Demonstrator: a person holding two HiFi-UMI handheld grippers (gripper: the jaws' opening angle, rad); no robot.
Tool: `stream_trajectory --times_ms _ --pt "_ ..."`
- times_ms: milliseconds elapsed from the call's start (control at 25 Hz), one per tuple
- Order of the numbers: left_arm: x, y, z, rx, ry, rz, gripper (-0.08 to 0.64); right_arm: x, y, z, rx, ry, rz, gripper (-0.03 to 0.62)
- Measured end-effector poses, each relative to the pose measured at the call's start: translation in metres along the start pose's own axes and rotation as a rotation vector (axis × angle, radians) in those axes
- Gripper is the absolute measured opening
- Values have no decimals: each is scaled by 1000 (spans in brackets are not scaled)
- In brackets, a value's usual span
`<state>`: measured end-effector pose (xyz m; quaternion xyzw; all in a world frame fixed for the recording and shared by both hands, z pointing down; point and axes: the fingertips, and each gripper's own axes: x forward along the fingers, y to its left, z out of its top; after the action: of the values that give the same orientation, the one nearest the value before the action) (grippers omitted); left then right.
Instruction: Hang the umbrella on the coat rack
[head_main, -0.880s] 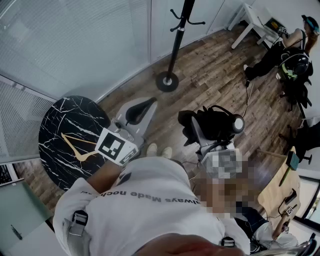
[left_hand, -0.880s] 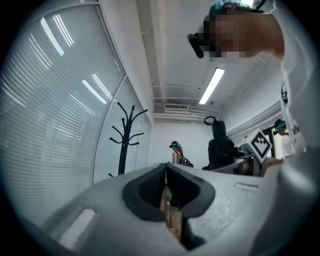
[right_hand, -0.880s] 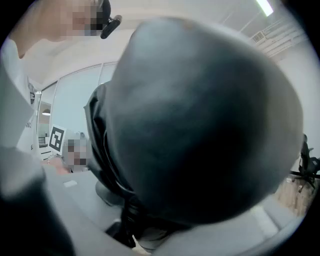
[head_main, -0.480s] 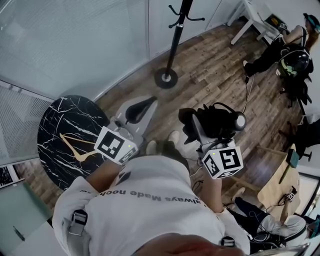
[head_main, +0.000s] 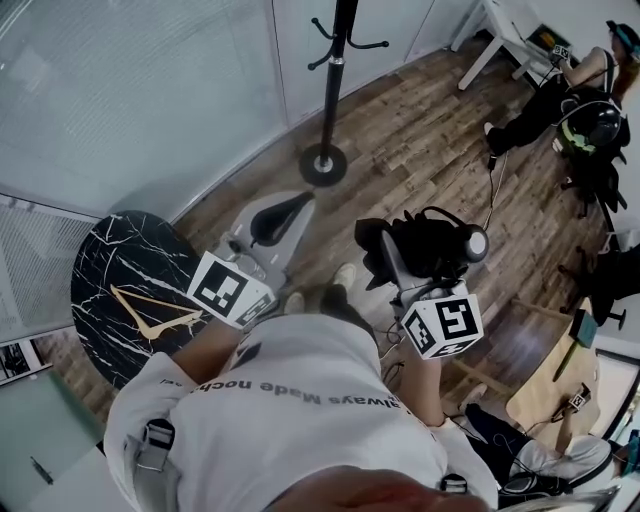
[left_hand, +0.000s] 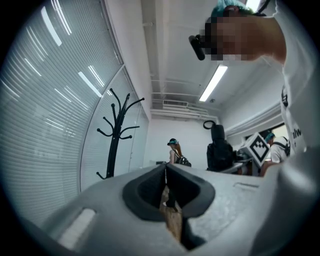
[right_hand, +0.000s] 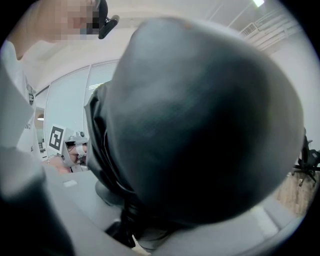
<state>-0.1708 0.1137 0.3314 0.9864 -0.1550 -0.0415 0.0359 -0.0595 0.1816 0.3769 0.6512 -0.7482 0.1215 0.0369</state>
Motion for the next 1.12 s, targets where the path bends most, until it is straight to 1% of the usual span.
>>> stream_trajectory --times_ms 320,560,680,840,1120 --pt "112 -12 1 10 -9 -6 8 6 -104 20 -6 -4 10 245" --pt "169 -22 0 19 -4 23 6 7 -163 31 2 -3 40 246" --pt "186 -21 -3 12 3 46 6 11 -182 33 -4 -2 61 245" --pt "200 -18 -9 4 20 54 6 22 -197 32 9 3 80 245" --pt "224 10 -18 -5 27 65 6 58 -214 34 7 23 107 245"
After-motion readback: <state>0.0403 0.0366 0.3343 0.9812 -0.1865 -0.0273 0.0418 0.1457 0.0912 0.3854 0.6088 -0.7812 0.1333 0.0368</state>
